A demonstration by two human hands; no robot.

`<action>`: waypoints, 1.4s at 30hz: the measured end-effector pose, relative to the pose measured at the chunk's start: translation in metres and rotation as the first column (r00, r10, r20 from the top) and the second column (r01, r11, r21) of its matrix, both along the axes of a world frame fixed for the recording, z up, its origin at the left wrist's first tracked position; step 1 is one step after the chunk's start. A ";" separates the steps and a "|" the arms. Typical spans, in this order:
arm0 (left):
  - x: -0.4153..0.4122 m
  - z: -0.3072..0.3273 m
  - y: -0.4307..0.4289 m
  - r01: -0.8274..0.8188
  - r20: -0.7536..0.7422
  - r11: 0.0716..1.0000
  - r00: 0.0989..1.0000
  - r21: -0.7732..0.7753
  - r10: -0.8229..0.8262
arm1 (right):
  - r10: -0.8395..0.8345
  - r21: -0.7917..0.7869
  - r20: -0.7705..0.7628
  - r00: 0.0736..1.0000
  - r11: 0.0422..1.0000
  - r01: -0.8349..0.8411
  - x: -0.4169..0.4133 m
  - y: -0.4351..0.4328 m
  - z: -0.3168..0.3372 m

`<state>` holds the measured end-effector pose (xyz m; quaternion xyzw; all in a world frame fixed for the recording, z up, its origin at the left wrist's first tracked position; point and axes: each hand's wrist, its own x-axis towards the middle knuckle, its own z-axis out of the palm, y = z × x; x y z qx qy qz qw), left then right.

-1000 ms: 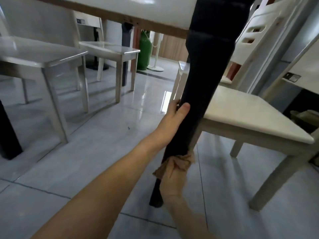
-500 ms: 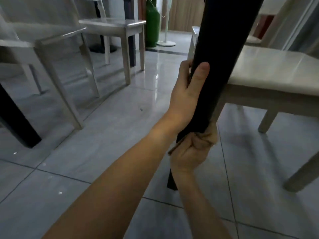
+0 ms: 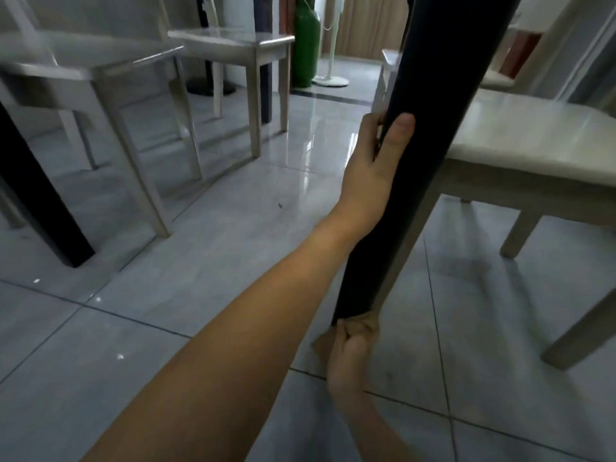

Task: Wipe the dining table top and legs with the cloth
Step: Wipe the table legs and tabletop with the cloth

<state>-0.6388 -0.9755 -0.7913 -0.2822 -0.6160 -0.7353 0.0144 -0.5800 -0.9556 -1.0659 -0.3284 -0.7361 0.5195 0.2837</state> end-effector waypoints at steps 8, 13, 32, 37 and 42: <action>-0.003 -0.001 0.000 0.062 -0.027 0.997 0.998 0.036 -0.061 | 0.033 0.117 -0.573 0.819 0.992 0.042 -0.011 0.010 0.191; -0.006 -0.005 0.002 0.102 -0.056 0.992 0.994 0.080 -0.097 | 0.103 0.178 -0.601 0.793 0.984 0.007 -0.011 0.025 0.205; 0.014 0.014 -0.009 0.019 0.081 1.000 0.997 -0.014 -0.018 | 0.103 -0.191 -0.047 0.994 0.975 -0.110 0.065 0.027 0.168; 0.082 0.028 -0.052 -0.102 0.363 0.917 0.897 -0.387 0.253 | 0.030 -0.401 0.114 0.993 0.916 0.018 0.140 0.033 0.259; 0.216 0.118 -0.129 -0.043 0.574 0.801 0.675 -0.597 0.464 | 0.006 -0.537 0.255 0.967 0.833 0.137 0.232 0.036 0.395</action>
